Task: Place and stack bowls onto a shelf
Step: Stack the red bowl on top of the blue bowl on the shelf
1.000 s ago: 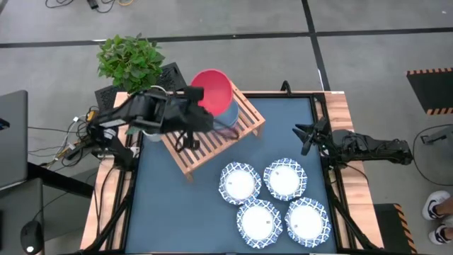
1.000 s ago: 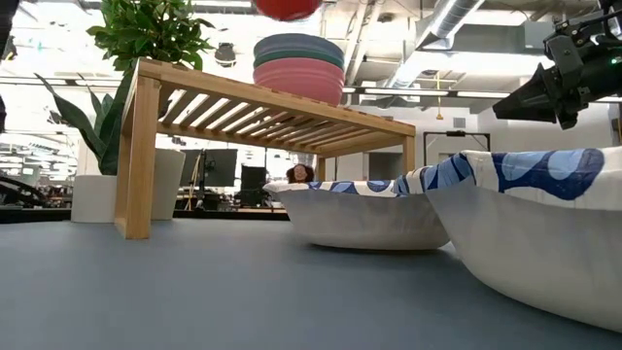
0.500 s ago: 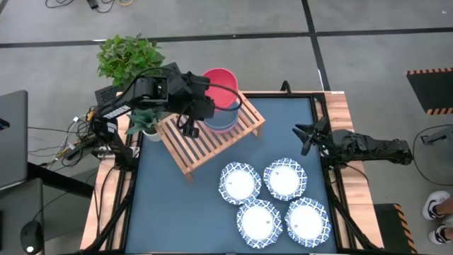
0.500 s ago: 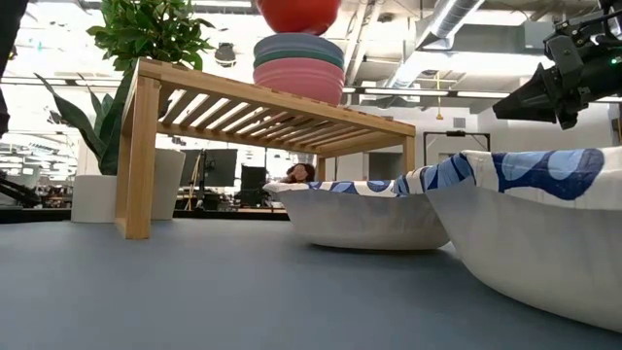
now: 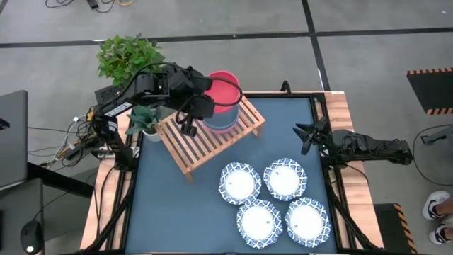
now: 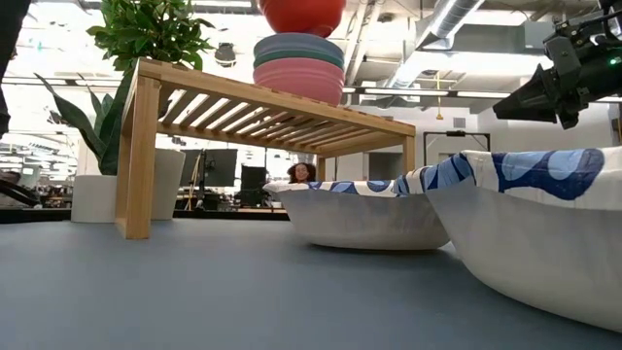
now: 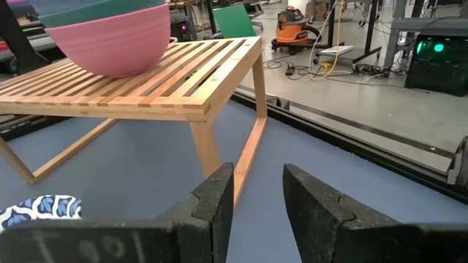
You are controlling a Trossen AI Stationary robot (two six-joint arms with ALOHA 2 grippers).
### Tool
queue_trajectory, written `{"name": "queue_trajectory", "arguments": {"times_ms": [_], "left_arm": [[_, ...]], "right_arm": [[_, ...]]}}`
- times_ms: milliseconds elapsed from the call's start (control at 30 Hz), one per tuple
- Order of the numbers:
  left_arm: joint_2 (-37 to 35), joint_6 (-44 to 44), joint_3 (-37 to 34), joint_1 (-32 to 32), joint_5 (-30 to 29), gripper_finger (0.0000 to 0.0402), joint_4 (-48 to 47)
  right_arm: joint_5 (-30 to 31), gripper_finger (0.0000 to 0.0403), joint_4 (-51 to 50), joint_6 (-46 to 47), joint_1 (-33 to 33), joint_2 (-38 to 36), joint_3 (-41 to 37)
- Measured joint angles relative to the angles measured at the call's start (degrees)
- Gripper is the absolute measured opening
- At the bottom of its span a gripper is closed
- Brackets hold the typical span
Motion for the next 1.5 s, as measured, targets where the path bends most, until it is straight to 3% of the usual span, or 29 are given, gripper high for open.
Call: {"name": "queue_trajectory", "arguments": {"times_ms": [767, 1000, 1200, 1367, 1500], "left_arm": [[0.02, 0.57, -0.11, 1.11, 2.85, 0.0000, -5.78], [0.07, 0.77, -4.48, 1.01, 2.75, 0.0000, -5.39], [0.11, 1.71, -7.79, 0.94, -0.76, 0.0000, -4.19], [0.09, 2.03, -7.80, 0.90, -0.54, 0.0000, -4.14], [0.09, 2.14, -7.80, 0.94, 2.85, 0.0000, -3.66]], "right_arm": [[0.09, 0.0144, -0.02, 0.00, 0.00, 0.00, 0.00], [0.09, 0.0144, 0.00, 0.00, 0.00, 0.00, 0.00], [0.09, 0.0144, 0.00, 0.00, 0.02, 0.00, 0.00], [0.09, 0.0144, 0.00, 0.00, 0.01, 0.02, 0.00], [0.09, 0.0144, -0.02, 0.01, 0.02, 0.01, 0.00]]}}
